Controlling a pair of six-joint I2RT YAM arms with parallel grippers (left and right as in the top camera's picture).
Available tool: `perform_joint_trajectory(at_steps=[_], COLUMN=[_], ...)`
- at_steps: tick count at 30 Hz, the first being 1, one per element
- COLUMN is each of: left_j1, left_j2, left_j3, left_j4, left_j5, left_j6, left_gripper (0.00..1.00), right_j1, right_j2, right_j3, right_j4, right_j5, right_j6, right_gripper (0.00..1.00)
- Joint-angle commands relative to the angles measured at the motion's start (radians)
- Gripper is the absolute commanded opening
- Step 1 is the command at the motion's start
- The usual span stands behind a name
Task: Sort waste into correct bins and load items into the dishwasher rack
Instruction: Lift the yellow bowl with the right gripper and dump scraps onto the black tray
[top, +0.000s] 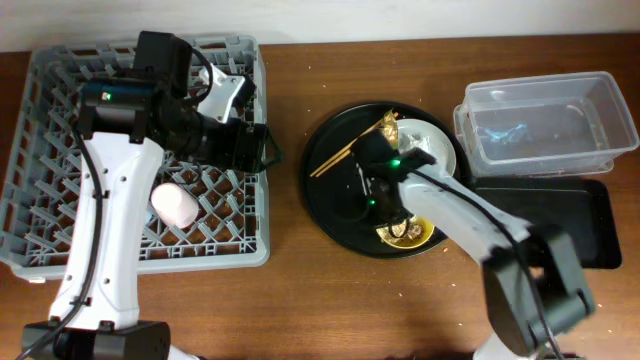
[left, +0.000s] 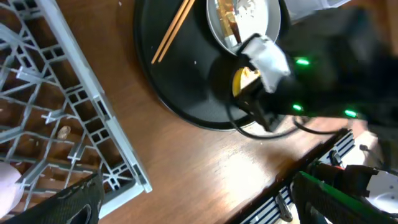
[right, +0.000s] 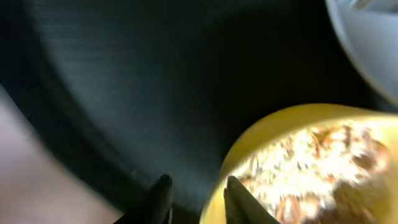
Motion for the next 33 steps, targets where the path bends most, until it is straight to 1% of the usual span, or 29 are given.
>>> perform_joint_trajectory(at_steps=[1, 2, 3, 6, 8, 9, 11, 12, 13, 15, 16, 17, 19, 20, 21, 22, 24, 25, 26, 27, 30, 33], left_j1=[0.002, 0.002, 0.002, 0.002, 0.002, 0.002, 0.002, 0.002, 0.002, 0.002, 0.002, 0.002, 0.002, 0.002, 0.002, 0.002, 0.002, 0.002, 0.002, 0.002, 0.002, 0.002], left_j2=[-0.018, -0.018, -0.018, -0.018, -0.018, -0.018, -0.018, -0.017, -0.018, -0.018, -0.018, -0.018, -0.018, -0.018, -0.017, -0.017, -0.018, -0.017, -0.017, -0.018, -0.018, -0.017], left_j3=[0.018, 0.018, 0.018, 0.018, 0.018, 0.018, 0.018, 0.018, 0.018, 0.018, 0.018, 0.018, 0.018, 0.018, 0.018, 0.018, 0.018, 0.018, 0.018, 0.018, 0.018, 0.018], left_j4=[0.001, 0.001, 0.001, 0.001, 0.01, 0.02, 0.028, 0.027, 0.027, 0.027, 0.026, 0.027, 0.027, 0.027, 0.027, 0.026, 0.026, 0.026, 0.026, 0.022, -0.005, -0.009], left_j5=[-0.015, -0.015, -0.014, -0.015, -0.015, -0.015, -0.015, -0.015, -0.015, -0.015, -0.015, -0.015, -0.014, -0.014, -0.014, -0.014, -0.014, -0.014, -0.014, -0.014, -0.015, -0.015], left_j6=[0.02, 0.02, 0.02, 0.02, 0.02, 0.02, 0.02, 0.02, 0.02, 0.02, 0.02, 0.02, 0.02, 0.02, 0.02, 0.02, 0.02, 0.02, 0.02, 0.02, 0.02, 0.02], left_gripper=[0.97, 0.97, 0.97, 0.96, 0.98, 0.99, 0.99, 0.99, 0.99, 0.99, 0.99, 0.99, 0.99, 0.99, 0.99, 0.99, 0.99, 0.99, 0.99, 0.99, 0.99, 0.99], right_j1=[0.005, 0.005, 0.004, -0.01, -0.063, -0.141, -0.275, -0.352, -0.455, -0.649, -0.721, -0.848, -0.995, -1.045, -1.118, -1.163, -1.185, -1.189, -1.189, -1.189, -1.189, -1.241], right_j2=[0.057, 0.057, 0.057, 0.009, -0.116, -0.22, -0.334, -0.367, -0.375, -0.372, -0.372, -0.371, -0.367, -0.362, -0.358, -0.358, -0.358, -0.357, -0.357, -0.357, -0.357, -0.357], right_j3=[-0.008, -0.008, -0.008, -0.006, -0.006, -0.006, -0.006, -0.006, -0.007, -0.058, -0.09, -0.165, -0.277, -0.325, -0.415, -0.477, -0.514, -0.526, -0.528, -0.528, -0.528, -0.527], right_j4=[0.016, 0.02, 0.016, -0.018, -0.018, -0.017, -0.027, -0.047, -0.082, -0.074, -0.058, -0.002, 0.155, 0.235, 0.386, 0.497, 0.556, 0.566, 0.568, 0.575, 0.57, 0.57], right_j5=[0.031, 0.032, 0.04, 0.039, -0.11, -0.247, -0.403, -0.451, -0.496, -0.606, -0.656, -0.75, -0.916, -0.993, -1.132, -1.224, -1.277, -1.305, -1.381, -1.403, -1.413, -1.399], right_j6=[0.024, 0.024, 0.024, 0.062, 0.059, 0.036, 0.006, -0.027, -0.084, -0.158, -0.19, -0.219, -0.218, -0.218, -0.22, -0.241, -0.245, -0.263, -0.302, -0.304, -0.302, -0.234], right_gripper=[0.17, 0.14, 0.04, 0.04, 0.04, 0.04, 0.04, 0.04, 0.04, 0.04, 0.04, 0.04, 0.04, 0.04, 0.04, 0.04, 0.04, 0.04, 0.04, 0.04, 0.04, 0.04])
